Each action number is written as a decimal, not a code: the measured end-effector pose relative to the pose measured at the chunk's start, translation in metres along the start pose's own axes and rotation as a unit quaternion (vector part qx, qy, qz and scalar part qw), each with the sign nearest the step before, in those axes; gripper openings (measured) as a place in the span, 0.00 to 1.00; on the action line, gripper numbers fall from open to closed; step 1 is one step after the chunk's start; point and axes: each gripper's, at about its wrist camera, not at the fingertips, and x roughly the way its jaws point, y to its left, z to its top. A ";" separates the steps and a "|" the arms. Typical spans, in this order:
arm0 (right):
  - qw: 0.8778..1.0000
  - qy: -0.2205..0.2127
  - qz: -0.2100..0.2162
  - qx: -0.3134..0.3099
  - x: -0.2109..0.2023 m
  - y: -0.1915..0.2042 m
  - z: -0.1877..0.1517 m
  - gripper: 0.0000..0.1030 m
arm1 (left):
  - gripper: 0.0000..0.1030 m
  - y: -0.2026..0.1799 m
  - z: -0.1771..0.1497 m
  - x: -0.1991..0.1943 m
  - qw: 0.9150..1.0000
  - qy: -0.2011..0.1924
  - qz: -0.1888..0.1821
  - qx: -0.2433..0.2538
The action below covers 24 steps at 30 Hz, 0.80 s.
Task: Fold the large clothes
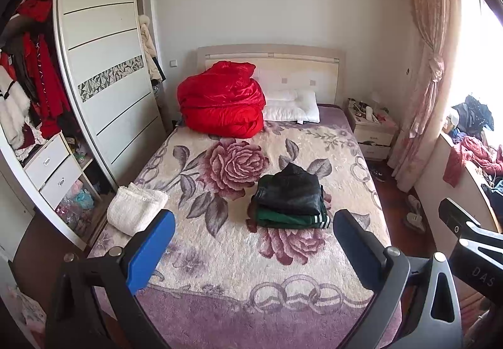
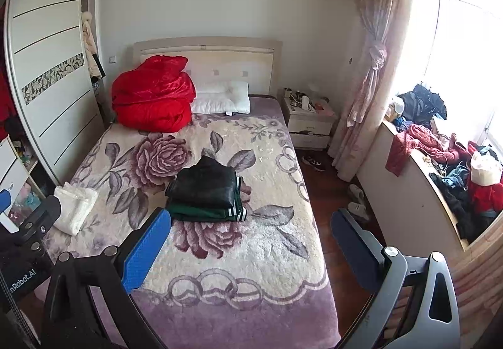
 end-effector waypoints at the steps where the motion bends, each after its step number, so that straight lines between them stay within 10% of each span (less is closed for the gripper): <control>1: 1.000 0.000 0.000 -0.001 0.000 0.001 0.000 1.00 | 1.00 0.000 0.000 0.001 1.000 0.000 -0.001 0.000; 24: 1.000 -0.001 0.000 0.003 -0.003 0.000 -0.008 1.00 | 1.00 0.006 -0.003 -0.007 1.000 -0.004 0.000 0.000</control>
